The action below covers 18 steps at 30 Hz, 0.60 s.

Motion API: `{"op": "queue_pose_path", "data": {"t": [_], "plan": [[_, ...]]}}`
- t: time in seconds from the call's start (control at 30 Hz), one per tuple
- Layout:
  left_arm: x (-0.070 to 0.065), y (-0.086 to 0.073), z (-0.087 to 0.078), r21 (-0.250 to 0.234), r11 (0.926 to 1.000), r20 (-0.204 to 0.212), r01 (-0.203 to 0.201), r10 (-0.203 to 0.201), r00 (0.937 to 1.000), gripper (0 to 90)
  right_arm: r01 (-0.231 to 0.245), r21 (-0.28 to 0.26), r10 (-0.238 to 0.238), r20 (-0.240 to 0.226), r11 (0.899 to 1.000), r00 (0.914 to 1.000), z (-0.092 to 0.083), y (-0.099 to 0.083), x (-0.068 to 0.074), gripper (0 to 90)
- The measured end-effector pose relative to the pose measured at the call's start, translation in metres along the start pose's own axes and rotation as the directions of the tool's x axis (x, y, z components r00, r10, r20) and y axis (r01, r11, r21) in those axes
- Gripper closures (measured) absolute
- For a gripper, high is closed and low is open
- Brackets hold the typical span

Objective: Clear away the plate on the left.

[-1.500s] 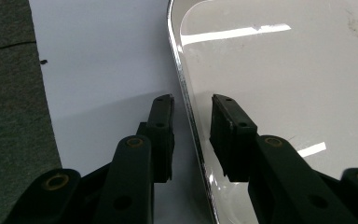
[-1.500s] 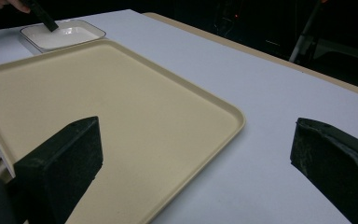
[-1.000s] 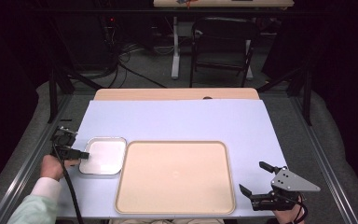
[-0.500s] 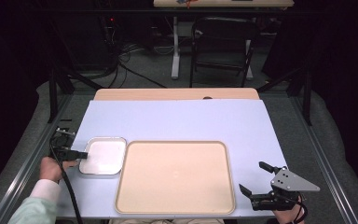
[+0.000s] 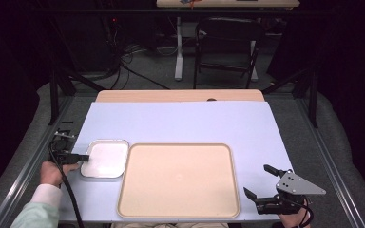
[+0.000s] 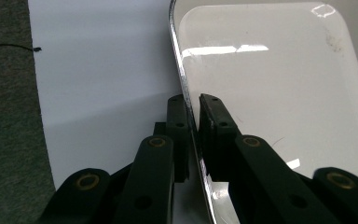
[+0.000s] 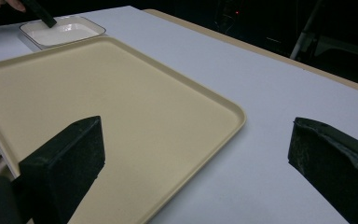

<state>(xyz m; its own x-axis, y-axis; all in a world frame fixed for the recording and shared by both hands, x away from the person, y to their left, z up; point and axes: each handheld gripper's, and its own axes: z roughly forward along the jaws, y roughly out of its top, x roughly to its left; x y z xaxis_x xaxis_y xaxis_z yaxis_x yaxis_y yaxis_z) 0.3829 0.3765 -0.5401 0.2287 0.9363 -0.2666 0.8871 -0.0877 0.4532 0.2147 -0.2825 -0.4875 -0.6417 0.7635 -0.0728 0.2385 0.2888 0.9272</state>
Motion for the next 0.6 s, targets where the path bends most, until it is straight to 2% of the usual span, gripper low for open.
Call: {"op": "queue_pose_path", "data": {"t": [0.17,0.2,0.33,0.6], "plan": [[0.002,-0.005,-0.002,-0.031,0.999,0.024,0.033,-0.032,0.9992,85.0,0.003,-0.001,-0.003,0.001,1.0,1.0,0.0,0.0,0.0,3.7],[0.005,-0.007,-0.002,-0.055,0.997,0.043,0.053,-0.051,0.9978,85.6,0.002,0.001,-0.002,0.001,1.0,1.0,0.0,0.0,0.0,3.7],[0.007,-0.011,-0.006,-0.079,0.9941,0.069,0.073,-0.068,0.9953,87.7,0.002,0.004,-0.002,0.002,1.0,1.0,0.001,0.0,0.0,3.7],[0.004,-0.012,-0.015,-0.111,0.9923,0.064,0.054,-0.047,0.9968,88.1,0.002,0.006,-0.002,0.004,1.0,1.0,0.001,0.0,0.0,3.7]]}}
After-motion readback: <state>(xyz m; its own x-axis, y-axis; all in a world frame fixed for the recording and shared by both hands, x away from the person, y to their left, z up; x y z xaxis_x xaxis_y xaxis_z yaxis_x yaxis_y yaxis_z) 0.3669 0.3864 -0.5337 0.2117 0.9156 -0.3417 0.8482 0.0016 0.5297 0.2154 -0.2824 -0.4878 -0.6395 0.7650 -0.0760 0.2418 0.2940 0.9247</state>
